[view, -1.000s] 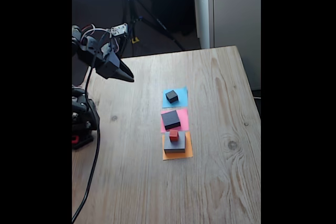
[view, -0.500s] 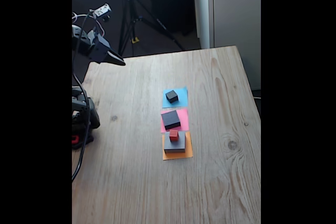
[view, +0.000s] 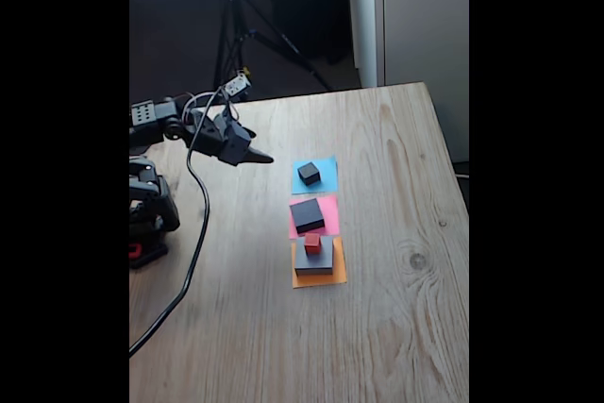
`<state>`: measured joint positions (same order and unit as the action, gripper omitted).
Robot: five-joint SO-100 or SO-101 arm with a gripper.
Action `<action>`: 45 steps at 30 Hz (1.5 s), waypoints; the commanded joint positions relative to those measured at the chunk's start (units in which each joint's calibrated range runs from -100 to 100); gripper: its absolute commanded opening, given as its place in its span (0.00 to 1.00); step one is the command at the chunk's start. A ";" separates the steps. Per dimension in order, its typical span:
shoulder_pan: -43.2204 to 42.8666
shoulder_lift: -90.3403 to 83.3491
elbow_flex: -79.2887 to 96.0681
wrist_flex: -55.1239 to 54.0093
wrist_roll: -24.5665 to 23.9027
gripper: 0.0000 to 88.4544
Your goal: Tower of hanoi
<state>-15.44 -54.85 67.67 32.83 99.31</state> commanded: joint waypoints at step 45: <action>1.69 65.45 3.97 -87.50 0.69 0.41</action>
<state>-12.44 10.22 73.23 -51.88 99.31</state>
